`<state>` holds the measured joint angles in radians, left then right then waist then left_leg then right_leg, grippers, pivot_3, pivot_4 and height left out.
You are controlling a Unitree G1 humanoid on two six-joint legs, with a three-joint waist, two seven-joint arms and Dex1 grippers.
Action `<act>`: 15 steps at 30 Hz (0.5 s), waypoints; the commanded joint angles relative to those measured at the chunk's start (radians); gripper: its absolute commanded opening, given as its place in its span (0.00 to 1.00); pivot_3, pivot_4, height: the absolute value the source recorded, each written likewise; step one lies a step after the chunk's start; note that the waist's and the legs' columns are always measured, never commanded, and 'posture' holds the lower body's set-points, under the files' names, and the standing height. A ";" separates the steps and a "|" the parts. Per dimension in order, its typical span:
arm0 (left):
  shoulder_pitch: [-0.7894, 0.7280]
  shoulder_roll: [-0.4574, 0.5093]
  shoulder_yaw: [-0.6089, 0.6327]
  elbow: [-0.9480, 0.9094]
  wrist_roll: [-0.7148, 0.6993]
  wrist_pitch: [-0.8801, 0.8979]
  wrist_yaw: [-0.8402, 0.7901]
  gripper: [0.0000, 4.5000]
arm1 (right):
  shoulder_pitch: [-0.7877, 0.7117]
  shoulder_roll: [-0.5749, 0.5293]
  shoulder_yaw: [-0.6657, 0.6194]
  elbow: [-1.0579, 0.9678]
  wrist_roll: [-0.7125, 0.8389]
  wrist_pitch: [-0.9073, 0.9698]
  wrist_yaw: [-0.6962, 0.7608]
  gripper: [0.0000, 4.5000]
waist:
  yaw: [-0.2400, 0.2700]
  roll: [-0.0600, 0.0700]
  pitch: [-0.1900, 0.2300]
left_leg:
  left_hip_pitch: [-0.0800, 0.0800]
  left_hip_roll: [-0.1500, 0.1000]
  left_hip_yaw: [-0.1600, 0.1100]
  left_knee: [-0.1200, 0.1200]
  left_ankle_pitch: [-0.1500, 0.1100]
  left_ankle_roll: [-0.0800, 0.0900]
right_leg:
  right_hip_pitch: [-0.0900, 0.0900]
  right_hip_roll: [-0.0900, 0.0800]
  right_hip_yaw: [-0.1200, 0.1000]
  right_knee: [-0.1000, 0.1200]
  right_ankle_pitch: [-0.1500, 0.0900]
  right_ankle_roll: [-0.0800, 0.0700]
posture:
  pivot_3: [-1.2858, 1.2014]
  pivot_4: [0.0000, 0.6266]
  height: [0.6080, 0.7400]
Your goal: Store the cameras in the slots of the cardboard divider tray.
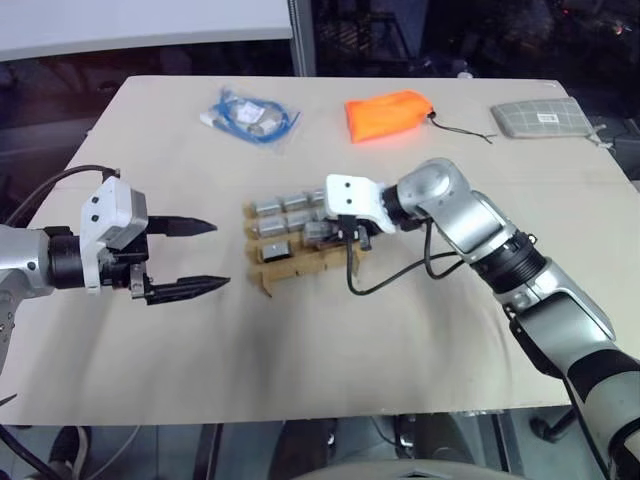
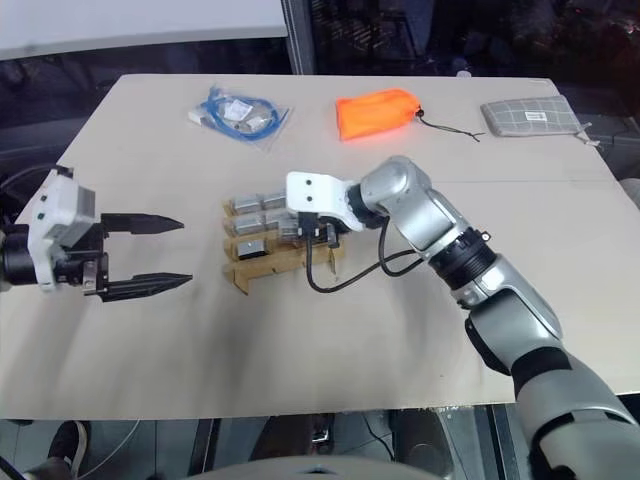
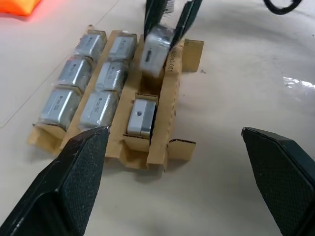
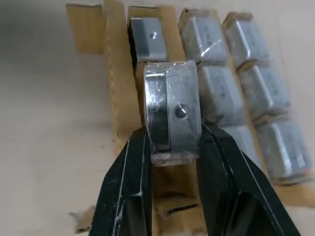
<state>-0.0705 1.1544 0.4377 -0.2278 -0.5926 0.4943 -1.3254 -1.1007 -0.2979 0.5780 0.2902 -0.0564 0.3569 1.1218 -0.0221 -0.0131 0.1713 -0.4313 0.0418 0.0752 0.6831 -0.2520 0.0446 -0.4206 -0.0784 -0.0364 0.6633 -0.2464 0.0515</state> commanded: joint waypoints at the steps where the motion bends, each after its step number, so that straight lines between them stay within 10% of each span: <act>1: 0.013 0.007 0.059 -0.025 -0.005 -0.012 -0.003 1.00 | -0.024 0.040 0.002 0.040 -0.025 -0.043 0.000 0.16 | -0.001 0.000 0.000 | 0.000 0.000 0.000 0.000 0.000 0.000 | 0.000 0.000 0.000 0.000 0.000 0.000 | 0.52 0.24 1.00; 15: 0.058 0.007 0.089 -0.011 0.016 -0.030 -0.012 1.00 | -0.024 0.089 0.003 0.084 -0.048 -0.083 0.050 0.16 | -0.018 0.000 0.000 | 0.000 0.000 0.000 0.000 0.000 0.000 | 0.000 0.000 0.000 0.000 0.000 0.000 | 0.52 0.24 1.00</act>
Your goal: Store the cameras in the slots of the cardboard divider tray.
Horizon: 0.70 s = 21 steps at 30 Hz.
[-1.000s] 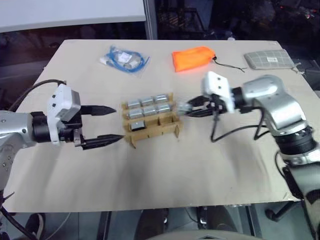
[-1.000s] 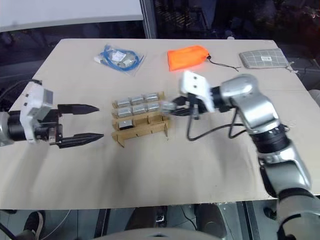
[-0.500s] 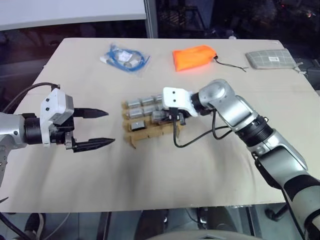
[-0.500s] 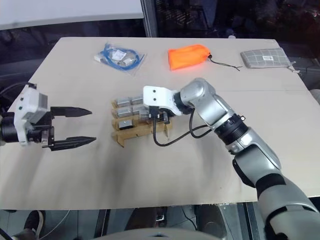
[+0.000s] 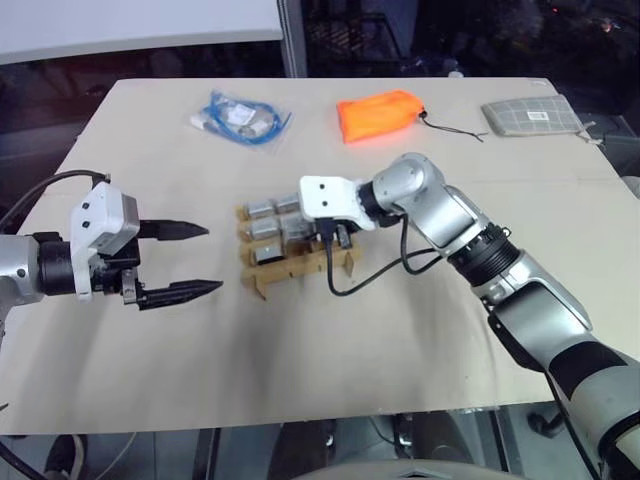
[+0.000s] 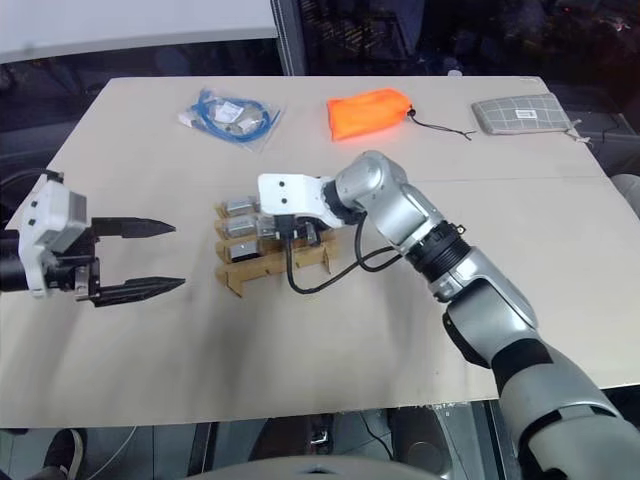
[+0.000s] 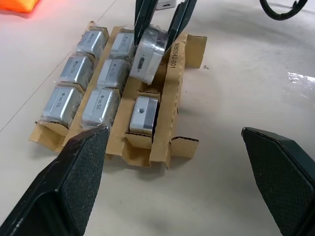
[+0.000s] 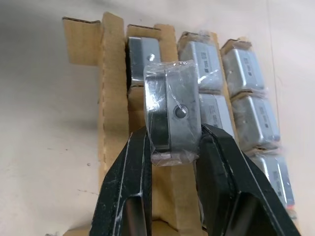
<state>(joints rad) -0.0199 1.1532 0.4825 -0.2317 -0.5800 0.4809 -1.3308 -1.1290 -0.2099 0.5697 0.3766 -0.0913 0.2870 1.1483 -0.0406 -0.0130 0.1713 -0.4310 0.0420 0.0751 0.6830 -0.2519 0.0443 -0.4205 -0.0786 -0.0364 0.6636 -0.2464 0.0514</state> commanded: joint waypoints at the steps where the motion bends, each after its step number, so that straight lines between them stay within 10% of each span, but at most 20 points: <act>1: 0.010 0.008 0.044 -0.006 0.005 -0.019 -0.008 1.00 | 0.009 0.008 0.004 -0.006 -0.009 -0.008 0.022 0.16 | 0.000 0.000 0.000 | 0.000 0.000 0.000 0.000 0.000 0.000 | 0.000 0.000 0.000 0.000 0.000 0.000 | 0.52 0.24 1.00; 21: 0.014 0.012 0.042 0.000 0.012 -0.023 -0.015 1.00 | -0.007 0.022 -0.018 0.057 -0.055 -0.008 -0.003 0.16 | 0.000 0.000 0.000 | 0.000 0.000 0.000 -0.001 0.000 0.000 | -0.001 -0.001 0.000 0.000 0.000 0.000 | 0.52 0.24 1.00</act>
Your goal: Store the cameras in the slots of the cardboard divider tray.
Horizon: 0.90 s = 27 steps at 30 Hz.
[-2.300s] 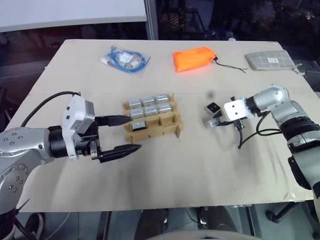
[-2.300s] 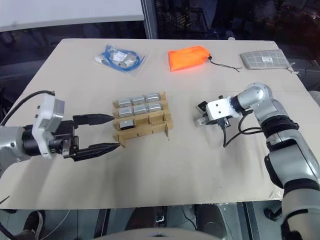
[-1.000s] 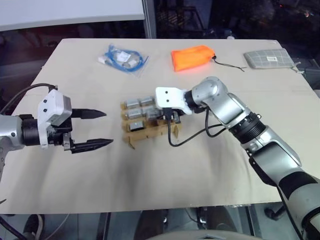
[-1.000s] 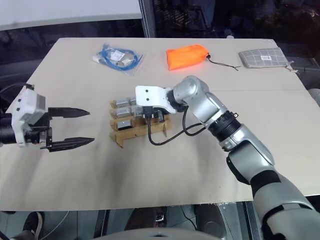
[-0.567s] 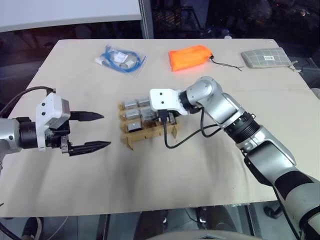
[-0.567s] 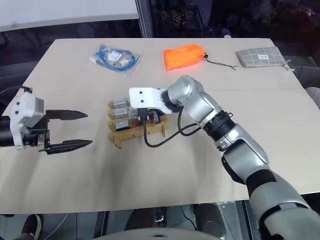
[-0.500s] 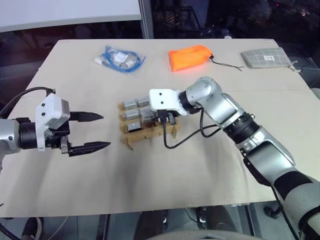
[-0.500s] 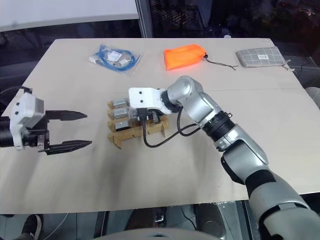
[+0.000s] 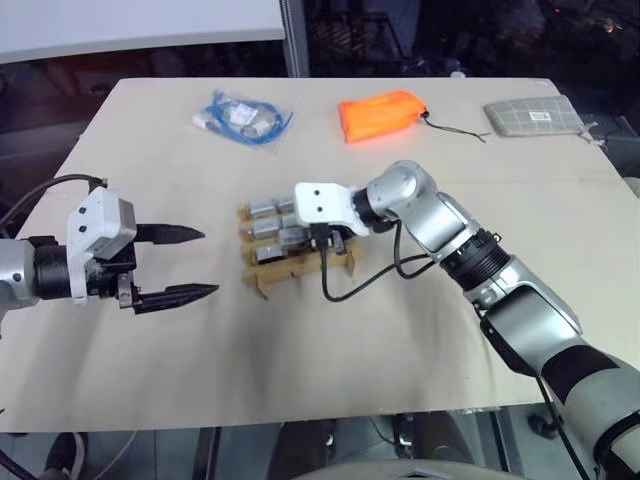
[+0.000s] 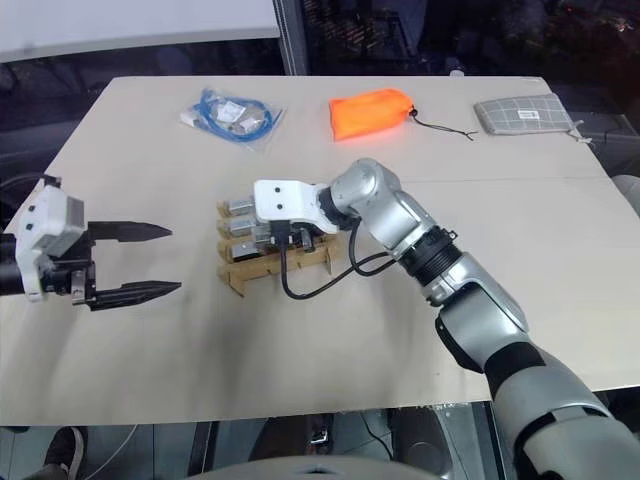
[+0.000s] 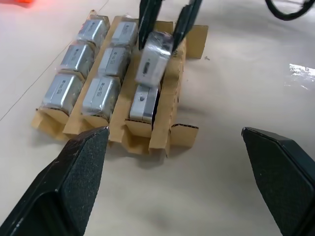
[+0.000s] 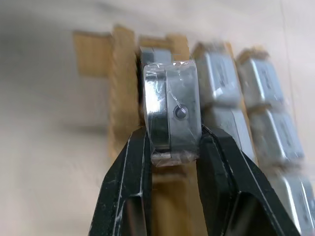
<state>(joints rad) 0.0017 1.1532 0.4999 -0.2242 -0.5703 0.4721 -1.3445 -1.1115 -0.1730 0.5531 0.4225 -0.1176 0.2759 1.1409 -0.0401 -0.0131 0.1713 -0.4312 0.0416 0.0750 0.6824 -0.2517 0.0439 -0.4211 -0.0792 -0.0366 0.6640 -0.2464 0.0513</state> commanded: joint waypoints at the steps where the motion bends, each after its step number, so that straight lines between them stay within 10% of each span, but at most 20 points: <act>1: -0.009 0.012 0.023 -0.008 0.001 -0.013 -0.002 1.00 | -0.029 -0.020 0.001 0.014 -0.035 0.005 0.008 0.16 | -0.001 0.000 0.000 | 0.000 0.000 0.000 0.000 0.000 0.000 | 0.000 0.000 0.000 0.000 0.000 0.000 | 0.52 0.24 1.00; 16: -0.025 0.015 0.021 -0.012 -0.004 -0.006 -0.001 1.00 | 0.007 -0.019 0.029 -0.047 -0.055 0.054 0.063 0.16 | 0.004 0.000 0.000 | 0.000 0.000 0.000 0.000 0.000 0.000 | 0.000 0.000 0.000 0.000 0.000 0.000 | 0.52 0.24 1.00; 24: -0.047 0.009 0.000 -0.012 -0.006 -0.008 0.001 1.00 | 0.008 -0.014 -0.024 -0.073 -0.030 0.097 0.032 0.94 | 0.001 0.000 0.000 | -0.001 0.000 0.000 0.000 0.000 0.000 | 0.000 0.000 0.000 0.000 0.000 0.000 | 0.52 0.24 1.00; 27: -0.060 0.005 -0.008 -0.016 -0.013 -0.004 0.003 1.00 | 0.002 -0.019 -0.079 -0.108 0.004 0.144 0.008 0.97 | 0.001 0.000 0.000 | -0.001 0.000 0.000 0.000 0.000 0.000 | 0.000 0.000 0.000 0.000 0.000 0.000 | 0.52 0.24 1.00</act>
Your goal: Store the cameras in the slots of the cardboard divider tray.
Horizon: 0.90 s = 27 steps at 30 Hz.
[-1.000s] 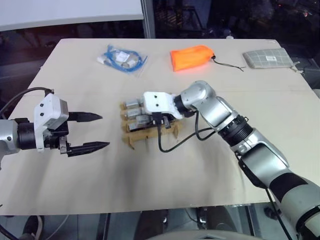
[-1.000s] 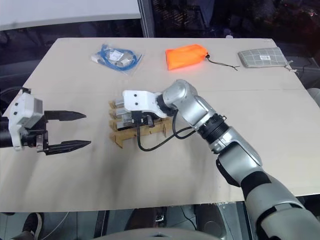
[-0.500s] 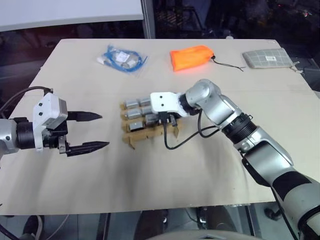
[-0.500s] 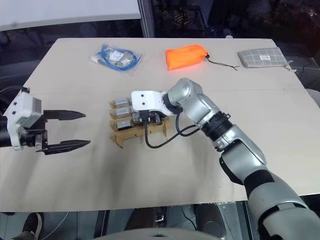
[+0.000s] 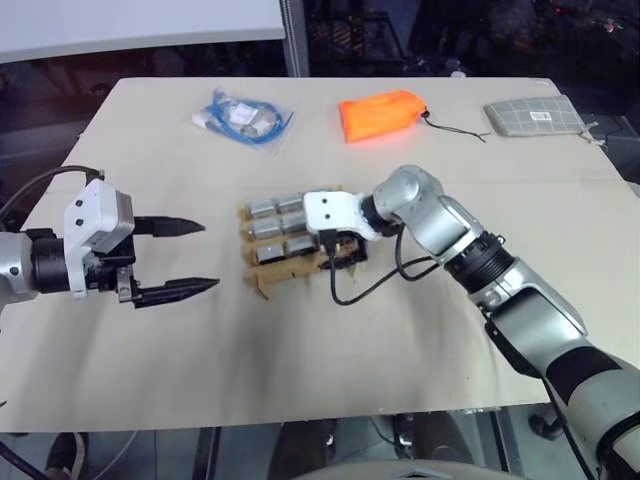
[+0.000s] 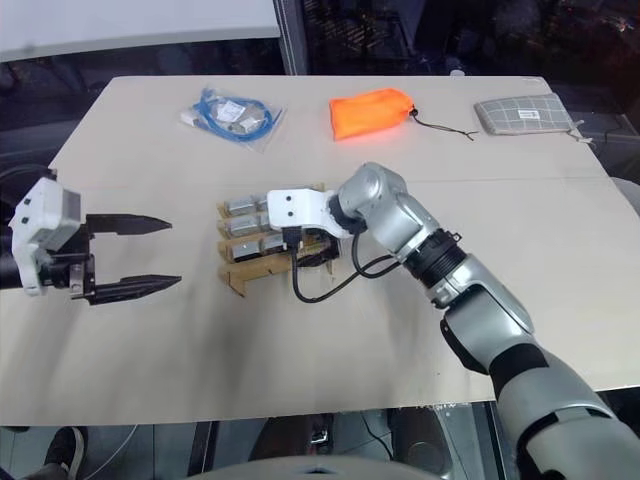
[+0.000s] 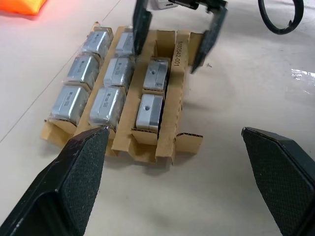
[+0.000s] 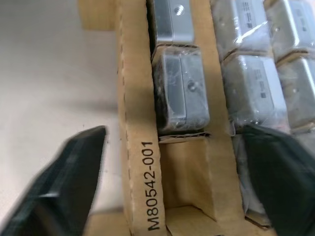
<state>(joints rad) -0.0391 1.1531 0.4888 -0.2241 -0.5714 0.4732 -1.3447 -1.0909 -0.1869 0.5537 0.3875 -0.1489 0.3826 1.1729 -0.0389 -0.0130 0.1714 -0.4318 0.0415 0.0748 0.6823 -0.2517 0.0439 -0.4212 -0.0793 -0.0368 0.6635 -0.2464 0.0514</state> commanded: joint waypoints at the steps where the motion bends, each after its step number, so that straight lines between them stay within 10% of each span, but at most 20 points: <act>1: -0.024 0.003 0.001 -0.016 -0.014 -0.005 0.006 1.00 | -0.018 -0.015 -0.096 -0.093 0.049 0.054 -0.022 0.97 | 0.001 0.000 0.000 | 0.000 0.000 0.000 0.000 0.000 0.000 | 0.000 0.000 0.000 0.000 0.000 0.000 | 0.52 0.24 1.00; 15: -0.150 -0.085 -0.073 -0.071 -0.107 0.029 0.072 1.00 | 0.207 -0.354 -0.393 -0.270 0.191 0.276 -0.118 0.97 | 0.025 -0.001 0.000 | 0.000 -0.001 0.000 0.000 0.000 0.000 | 0.001 -0.001 0.000 -0.001 0.000 0.000 | 0.52 0.24 1.00; 27: -0.143 -0.084 -0.088 -0.069 -0.103 0.023 0.078 1.00 | 0.476 -0.257 -0.500 -0.344 0.224 0.300 -0.435 0.97 | 0.025 -0.001 0.000 | 0.000 0.000 0.000 0.000 0.000 0.000 | 0.001 0.000 0.001 -0.001 0.000 0.000 | 0.52 0.24 1.00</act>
<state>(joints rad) -0.1805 1.0622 0.3830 -0.2725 -0.6672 0.5042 -1.2674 -0.6165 -0.4530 0.0958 0.0912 0.0599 0.6895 0.7847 -0.0142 -0.0136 0.1715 -0.4317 0.0410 0.0751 0.6821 -0.2518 0.0443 -0.4205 -0.0794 -0.0359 0.6627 -0.2464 0.0516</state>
